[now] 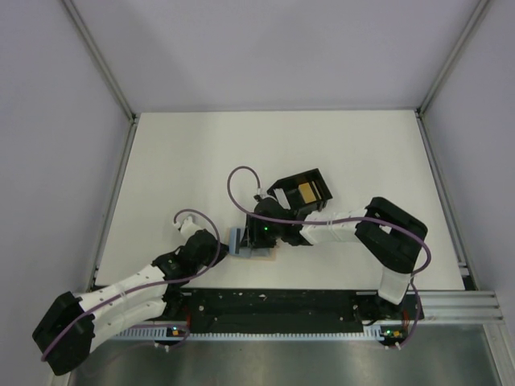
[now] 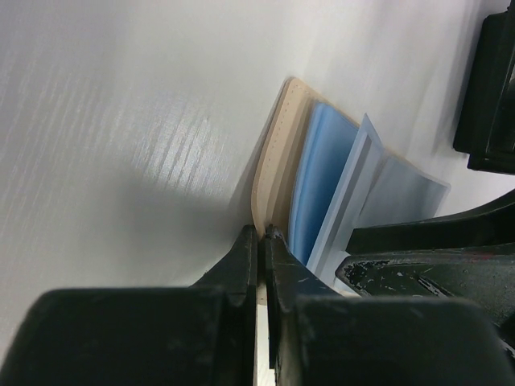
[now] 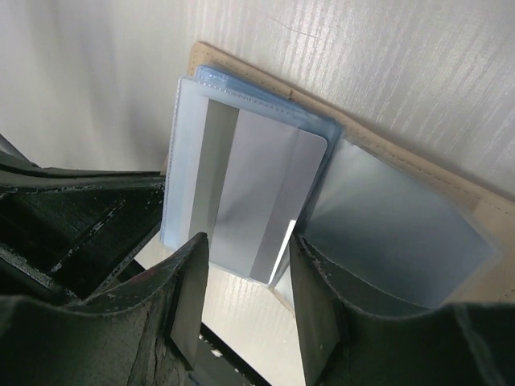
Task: Put the credit cards into the card holder
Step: Insert the credit card into the card holder.
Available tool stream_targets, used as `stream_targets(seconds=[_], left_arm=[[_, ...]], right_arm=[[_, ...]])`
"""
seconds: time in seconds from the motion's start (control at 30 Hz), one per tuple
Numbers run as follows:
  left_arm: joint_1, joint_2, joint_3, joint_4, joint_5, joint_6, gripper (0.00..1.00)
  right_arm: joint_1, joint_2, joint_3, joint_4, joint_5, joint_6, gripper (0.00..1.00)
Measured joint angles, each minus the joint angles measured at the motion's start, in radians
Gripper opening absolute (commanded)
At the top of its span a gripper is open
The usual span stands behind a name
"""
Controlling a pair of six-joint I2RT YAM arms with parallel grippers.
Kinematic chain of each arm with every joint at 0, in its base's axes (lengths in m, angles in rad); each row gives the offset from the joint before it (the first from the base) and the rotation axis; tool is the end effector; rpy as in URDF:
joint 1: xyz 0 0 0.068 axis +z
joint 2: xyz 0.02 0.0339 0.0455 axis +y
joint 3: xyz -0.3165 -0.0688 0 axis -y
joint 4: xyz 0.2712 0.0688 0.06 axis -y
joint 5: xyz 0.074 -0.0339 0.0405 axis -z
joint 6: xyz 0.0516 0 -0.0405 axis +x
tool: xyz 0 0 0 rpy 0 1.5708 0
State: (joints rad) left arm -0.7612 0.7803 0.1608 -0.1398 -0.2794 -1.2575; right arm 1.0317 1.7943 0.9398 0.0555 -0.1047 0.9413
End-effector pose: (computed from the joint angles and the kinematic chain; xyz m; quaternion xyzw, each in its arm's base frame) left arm 0.1114 -0.0865 0.1425 -0.2767 0.8685 -0.2627 0.3164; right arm 0.2012 0.3468 0.1672 -0.0615 0.9234 0.3403 0.1669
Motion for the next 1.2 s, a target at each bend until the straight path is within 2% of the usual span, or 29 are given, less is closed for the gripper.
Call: stream_targets(seconds=[0.23, 0.33, 0.5, 0.77, 0.9, 0.97, 1.1, 1.2], left_arm=[[0.000, 0.000, 0.000, 0.001, -0.007, 0.000, 0.00], [0.000, 0.000, 0.000, 0.001, -0.010, 0.001, 0.00], [0.000, 0.000, 0.000, 0.000, -0.018, 0.003, 0.00], [0.000, -0.004, 0.004, -0.011, -0.021, 0.003, 0.00], [-0.001, -0.021, 0.025, -0.072, -0.026, 0.005, 0.00], [-0.001, -0.032, 0.044, -0.108, -0.030, 0.008, 0.00], [-0.001, -0.039, 0.091, -0.159, -0.045, 0.024, 0.00], [-0.001, -0.038, 0.116, -0.180, -0.064, 0.030, 0.00]], right_arm=[[0.000, 0.000, 0.005, 0.013, -0.003, -0.030, 0.34], [0.000, 0.000, 0.004, 0.028, -0.004, -0.036, 0.24], [0.000, 0.000, 0.004, 0.053, -0.018, -0.045, 0.24], [0.003, -0.027, 0.004, -0.019, 0.058, -0.090, 0.38], [-0.008, -0.143, 0.004, -0.116, 0.127, -0.156, 0.43], [-0.026, -0.219, 0.005, -0.153, 0.141, -0.187, 0.50], [-0.145, -0.329, 0.033, -0.214, 0.149, -0.251, 0.59], [-0.261, -0.332, 0.064, -0.244, 0.142, -0.298, 0.62]])
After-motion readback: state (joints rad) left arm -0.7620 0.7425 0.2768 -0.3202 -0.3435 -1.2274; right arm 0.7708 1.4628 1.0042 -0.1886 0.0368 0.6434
